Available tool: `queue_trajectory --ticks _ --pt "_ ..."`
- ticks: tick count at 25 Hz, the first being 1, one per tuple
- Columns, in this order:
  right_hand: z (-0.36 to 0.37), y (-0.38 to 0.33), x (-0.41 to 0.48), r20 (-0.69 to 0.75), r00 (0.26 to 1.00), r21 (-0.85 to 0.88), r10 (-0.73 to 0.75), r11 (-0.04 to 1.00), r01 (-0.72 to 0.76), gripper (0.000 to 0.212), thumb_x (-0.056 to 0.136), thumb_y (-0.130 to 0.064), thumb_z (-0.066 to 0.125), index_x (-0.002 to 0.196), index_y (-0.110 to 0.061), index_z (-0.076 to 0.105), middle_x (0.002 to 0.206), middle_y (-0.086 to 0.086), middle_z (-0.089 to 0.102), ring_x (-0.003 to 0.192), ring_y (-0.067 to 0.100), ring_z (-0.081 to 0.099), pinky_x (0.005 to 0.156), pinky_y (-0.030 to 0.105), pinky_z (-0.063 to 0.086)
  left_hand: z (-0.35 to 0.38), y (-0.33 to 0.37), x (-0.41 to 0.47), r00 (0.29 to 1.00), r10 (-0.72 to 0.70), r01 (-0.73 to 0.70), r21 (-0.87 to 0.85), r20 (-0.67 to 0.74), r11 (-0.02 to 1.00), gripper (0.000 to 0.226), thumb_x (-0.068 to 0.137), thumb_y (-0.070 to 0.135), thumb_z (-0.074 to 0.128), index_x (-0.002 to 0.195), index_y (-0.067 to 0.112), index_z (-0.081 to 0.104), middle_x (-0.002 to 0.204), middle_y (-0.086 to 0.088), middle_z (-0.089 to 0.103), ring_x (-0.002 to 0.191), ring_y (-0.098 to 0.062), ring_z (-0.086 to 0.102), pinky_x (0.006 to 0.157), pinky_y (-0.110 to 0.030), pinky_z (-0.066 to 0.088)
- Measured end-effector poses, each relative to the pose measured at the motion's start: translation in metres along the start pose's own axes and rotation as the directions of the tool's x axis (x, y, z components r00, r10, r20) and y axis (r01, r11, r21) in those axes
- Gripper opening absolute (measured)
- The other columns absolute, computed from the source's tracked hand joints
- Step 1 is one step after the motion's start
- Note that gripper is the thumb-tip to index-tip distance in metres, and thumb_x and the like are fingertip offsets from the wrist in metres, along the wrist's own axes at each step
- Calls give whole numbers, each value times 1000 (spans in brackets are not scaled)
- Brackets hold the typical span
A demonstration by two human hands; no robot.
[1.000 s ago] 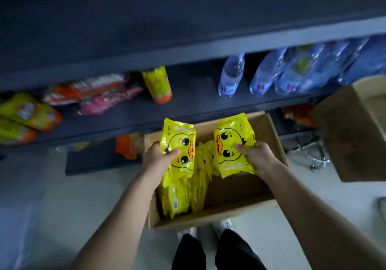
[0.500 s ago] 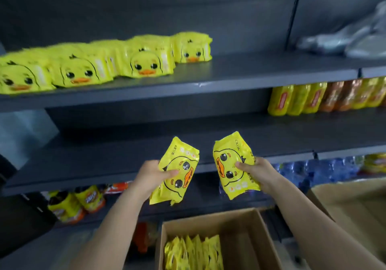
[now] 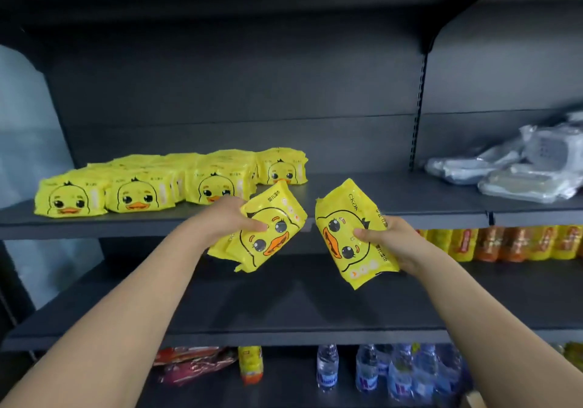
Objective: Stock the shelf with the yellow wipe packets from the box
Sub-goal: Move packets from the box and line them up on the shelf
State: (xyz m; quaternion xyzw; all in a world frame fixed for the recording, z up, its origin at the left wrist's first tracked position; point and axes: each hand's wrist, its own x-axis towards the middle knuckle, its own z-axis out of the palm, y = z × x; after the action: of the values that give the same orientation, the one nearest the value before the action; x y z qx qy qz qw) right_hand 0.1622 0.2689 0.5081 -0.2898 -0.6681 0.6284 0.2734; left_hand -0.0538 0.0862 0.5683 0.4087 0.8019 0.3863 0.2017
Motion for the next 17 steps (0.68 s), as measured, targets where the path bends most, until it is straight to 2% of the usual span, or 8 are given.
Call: queue_trajectory --ticks 2,5,10,12,14,17 --pt "-6 -20 14 -11 999 -4 -40 999 40 19 81 -6 69 99 -8 65 92 16 73 79 33 71 68 44 59 -14 22 24 999 36 -36 18 -11 999 17 75 14 76 89 13 66 89 -3 69 84 -22 66 69 -31 54" --pt "-13 -46 43 -5 995 -18 -95 995 95 15 82 -7 69 97 -9 66 86 11 74 73 27 72 63 38 59 -25 45 73 995 91 -89 65 -32 994 25 74 16 77 96 9 67 99 -9 70 92 -27 66 80 -39 55" --pt "-12 -72 110 -38 989 -49 -144 989 142 14 81 -7 69 95 -9 66 86 12 74 72 27 72 60 36 58 -33 69 170 983 184 -173 248 -22 953 32 72 25 79 97 7 69 99 -10 70 96 -28 65 84 -39 52" --pt "-6 -73 145 -56 989 -55 -135 990 132 17 81 -7 70 98 -7 66 90 15 74 75 29 72 64 38 59 -35 71 214 979 201 -196 316 17 928 34 72 27 79 98 8 69 100 -9 69 96 -26 64 84 -36 52" --pt "-1 -70 169 -66 991 -51 -118 992 115 18 81 -7 70 99 -5 66 90 16 73 74 29 72 61 37 59 -33 69 249 976 200 -219 396 89 892 33 72 27 78 97 7 68 98 -9 68 94 -25 63 80 -34 51" --pt "5 -62 205 -72 994 -49 -77 996 73 17 81 -7 69 98 -5 66 87 16 74 72 29 72 56 35 57 -27 59 298 959 214 -281 510 187 813 32 73 29 77 91 6 64 85 -4 61 84 -22 58 69 -30 43"
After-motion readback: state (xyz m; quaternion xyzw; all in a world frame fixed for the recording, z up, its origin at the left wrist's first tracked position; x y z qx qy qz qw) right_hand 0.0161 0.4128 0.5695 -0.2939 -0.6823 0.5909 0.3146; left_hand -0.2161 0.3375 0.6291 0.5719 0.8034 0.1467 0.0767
